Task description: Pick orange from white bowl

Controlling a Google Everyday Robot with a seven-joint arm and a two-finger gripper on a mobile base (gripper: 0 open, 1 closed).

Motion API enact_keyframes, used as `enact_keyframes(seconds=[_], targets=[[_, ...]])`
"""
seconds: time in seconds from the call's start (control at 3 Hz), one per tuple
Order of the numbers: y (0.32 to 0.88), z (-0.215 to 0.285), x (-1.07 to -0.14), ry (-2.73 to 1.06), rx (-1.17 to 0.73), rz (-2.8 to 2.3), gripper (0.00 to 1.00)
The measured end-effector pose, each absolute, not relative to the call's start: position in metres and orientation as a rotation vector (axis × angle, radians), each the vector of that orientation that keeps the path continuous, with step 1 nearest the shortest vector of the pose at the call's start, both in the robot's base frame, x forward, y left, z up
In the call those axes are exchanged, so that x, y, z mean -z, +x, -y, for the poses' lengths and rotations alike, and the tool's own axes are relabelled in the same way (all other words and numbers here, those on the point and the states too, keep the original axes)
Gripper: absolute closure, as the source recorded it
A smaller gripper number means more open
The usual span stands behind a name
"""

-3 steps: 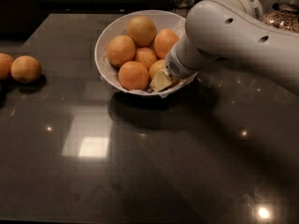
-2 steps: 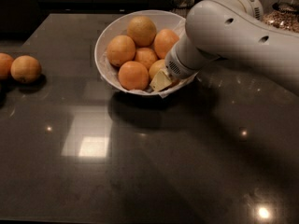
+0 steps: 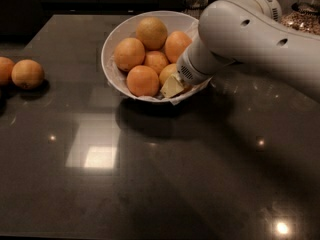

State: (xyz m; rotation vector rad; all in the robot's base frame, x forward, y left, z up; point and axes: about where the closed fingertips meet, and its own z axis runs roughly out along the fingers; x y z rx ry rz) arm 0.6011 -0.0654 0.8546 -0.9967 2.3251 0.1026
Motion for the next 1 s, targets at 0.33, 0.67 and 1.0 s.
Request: enact_keyframes(seconds=[0.33, 0.67, 1.0], targets=[[0.601, 0.065, -0.855, -0.997, -0.103, -2.325, 1.0], [0.598, 0.064, -0.86, -1.005, -0.123, -2.311, 1.0], [0.594, 0.062, -0.882, -1.014, -0.141, -2.269, 1.0]])
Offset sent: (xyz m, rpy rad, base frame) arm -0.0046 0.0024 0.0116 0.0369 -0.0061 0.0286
